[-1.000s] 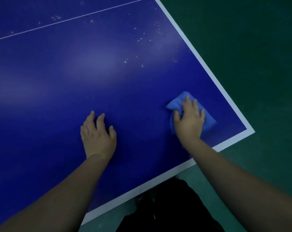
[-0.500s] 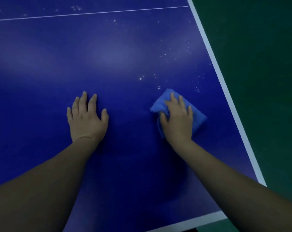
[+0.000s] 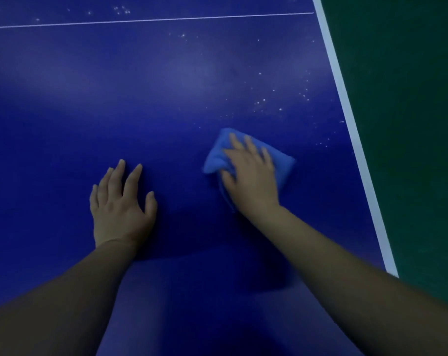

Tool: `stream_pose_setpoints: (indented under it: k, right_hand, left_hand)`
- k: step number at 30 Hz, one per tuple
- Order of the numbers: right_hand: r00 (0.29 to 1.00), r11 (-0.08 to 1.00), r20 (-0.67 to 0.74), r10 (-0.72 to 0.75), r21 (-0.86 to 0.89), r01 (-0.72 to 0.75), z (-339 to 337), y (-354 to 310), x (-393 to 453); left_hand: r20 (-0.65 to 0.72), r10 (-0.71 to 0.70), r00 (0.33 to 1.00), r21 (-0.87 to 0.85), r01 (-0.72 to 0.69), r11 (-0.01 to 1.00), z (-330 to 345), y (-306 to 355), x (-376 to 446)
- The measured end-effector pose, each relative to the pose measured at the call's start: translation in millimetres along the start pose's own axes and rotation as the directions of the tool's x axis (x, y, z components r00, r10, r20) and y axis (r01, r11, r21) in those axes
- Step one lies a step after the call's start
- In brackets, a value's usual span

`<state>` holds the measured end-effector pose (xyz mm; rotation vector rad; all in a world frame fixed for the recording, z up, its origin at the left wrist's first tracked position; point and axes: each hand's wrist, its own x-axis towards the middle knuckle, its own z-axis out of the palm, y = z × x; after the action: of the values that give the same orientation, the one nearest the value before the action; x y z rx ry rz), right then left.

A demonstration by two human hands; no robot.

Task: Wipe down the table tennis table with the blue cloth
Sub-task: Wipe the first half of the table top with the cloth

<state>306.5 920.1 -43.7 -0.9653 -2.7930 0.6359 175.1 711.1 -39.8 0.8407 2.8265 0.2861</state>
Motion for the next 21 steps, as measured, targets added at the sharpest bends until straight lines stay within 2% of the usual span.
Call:
stream_pose_setpoints:
  k: [2, 3, 4, 6, 8, 9, 10, 12, 14, 16, 18, 20, 21]
  right_hand:
    - [0.973, 0.978, 0.100, -0.206, -0.009, 0.208, 0, -8, 36]
    - [0.969, 0.973, 0.106, -0.222, -0.035, 0.226, -3, -6, 56]
    - [0.982, 0.983, 0.081, -0.171, -0.060, 0.176, -6, 1, 72]
    - [0.996, 0.998, -0.057, 0.063, -0.026, -0.065, -14, 18, 86]
    - [0.949, 0.966, -0.180, 0.259, 0.044, -0.255, -12, 23, 71]
    - [0.941, 0.961, -0.195, 0.276, 0.037, -0.274, -7, 16, 59]
    - [0.957, 0.973, -0.173, 0.231, 0.020, -0.231, -1, 5, 47]
    - [0.998, 1.000, -0.060, 0.025, -0.004, -0.025, 12, -20, 43]
    - [0.979, 0.981, 0.061, -0.194, -0.017, 0.195, 17, -41, 68]
    - [0.952, 0.954, 0.128, -0.279, -0.079, 0.291, 16, -48, 106]
    - [0.979, 0.974, 0.088, -0.184, -0.121, 0.194, 11, -38, 142]
    - [0.996, 0.995, -0.061, 0.059, -0.075, -0.063, 2, -14, 153]
    - [0.972, 0.980, -0.144, 0.188, -0.034, -0.194, 0, -3, 146]
  left_hand:
    - [-0.001, -0.006, 1.000, 0.008, 0.006, 1.000, 0, 0, 0]
    - [-0.002, -0.007, 1.000, 0.011, 0.007, 1.000, 1, 0, 0]
    - [-0.003, -0.007, 1.000, 0.012, 0.007, 1.000, 1, 0, 0]
    - [-0.006, -0.006, 1.000, 0.011, 0.006, 1.000, 1, 0, 1]
    - [-0.008, -0.008, 1.000, 0.007, 0.008, 1.000, 0, -1, 1]
    - [-0.011, -0.006, 1.000, 0.005, 0.007, 1.000, 1, -1, 1]
    - [-0.014, -0.005, 1.000, 0.005, 0.005, 1.000, 1, -1, 0]
    - [-0.012, -0.003, 1.000, 0.003, 0.003, 1.000, 2, -2, 0]
    - [-0.015, -0.003, 1.000, 0.001, 0.003, 1.000, 2, -2, 1]
    - [-0.014, -0.006, 1.000, 0.009, 0.006, 1.000, 3, -3, 0]
    - [-0.012, -0.009, 1.000, 0.008, 0.009, 1.000, 3, -3, 0]
    - [-0.002, -0.007, 1.000, 0.004, 0.007, 1.000, 2, -2, 1]
    - [0.003, -0.006, 1.000, 0.002, 0.006, 1.000, 2, -1, 1]
